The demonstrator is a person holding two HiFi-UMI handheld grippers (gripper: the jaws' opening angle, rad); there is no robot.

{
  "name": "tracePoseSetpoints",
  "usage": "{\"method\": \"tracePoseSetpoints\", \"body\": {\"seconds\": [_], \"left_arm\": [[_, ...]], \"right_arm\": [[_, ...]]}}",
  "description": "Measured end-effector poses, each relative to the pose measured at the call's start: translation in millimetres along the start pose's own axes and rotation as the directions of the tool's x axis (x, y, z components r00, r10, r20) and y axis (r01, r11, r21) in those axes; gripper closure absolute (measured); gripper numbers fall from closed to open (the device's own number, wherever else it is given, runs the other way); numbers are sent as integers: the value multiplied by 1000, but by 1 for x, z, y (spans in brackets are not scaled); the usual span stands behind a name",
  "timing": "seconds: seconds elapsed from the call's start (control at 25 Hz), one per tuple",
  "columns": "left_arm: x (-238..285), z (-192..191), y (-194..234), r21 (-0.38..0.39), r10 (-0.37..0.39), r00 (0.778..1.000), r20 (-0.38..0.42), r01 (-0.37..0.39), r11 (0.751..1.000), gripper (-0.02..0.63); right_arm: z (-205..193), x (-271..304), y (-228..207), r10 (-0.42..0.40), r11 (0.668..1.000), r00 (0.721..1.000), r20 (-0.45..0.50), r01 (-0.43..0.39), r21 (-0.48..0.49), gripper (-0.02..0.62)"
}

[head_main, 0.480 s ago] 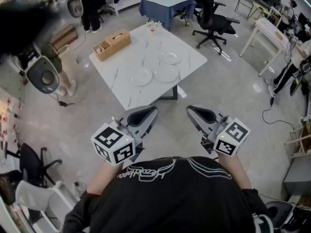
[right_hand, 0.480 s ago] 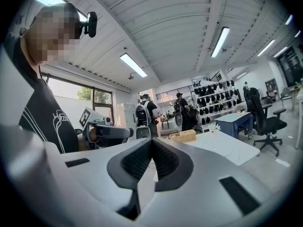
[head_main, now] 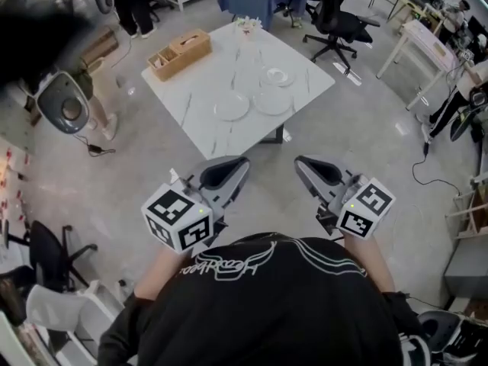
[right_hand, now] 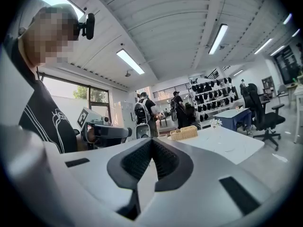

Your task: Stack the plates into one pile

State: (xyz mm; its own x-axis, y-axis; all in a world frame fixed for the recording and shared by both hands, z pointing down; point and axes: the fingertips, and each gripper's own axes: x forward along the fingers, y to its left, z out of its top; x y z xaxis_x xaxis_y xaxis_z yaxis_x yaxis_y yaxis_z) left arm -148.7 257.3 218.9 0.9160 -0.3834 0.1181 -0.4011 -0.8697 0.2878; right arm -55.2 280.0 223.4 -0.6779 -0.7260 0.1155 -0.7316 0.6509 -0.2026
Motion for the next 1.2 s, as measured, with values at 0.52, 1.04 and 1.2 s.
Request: {"method": "tracePoseSetpoints", "body": {"seconds": [0.52,1.04,1.2], "left_arm": [[8,-27,43,-47,15,999,-38,-17,999,572],[121,-23,121,-88,60,990,-131,-72,994,572],[168,-23,151,-108,92,980,-175,-111,988,572]], "right_arm": [[-23,32,-30,-58,998,998,-29,58,19,566],[-27,63,-174,-63,996,994,-94,69,59,405],[-30,73,-231,-46,997,989,-142,56,61,358]]}}
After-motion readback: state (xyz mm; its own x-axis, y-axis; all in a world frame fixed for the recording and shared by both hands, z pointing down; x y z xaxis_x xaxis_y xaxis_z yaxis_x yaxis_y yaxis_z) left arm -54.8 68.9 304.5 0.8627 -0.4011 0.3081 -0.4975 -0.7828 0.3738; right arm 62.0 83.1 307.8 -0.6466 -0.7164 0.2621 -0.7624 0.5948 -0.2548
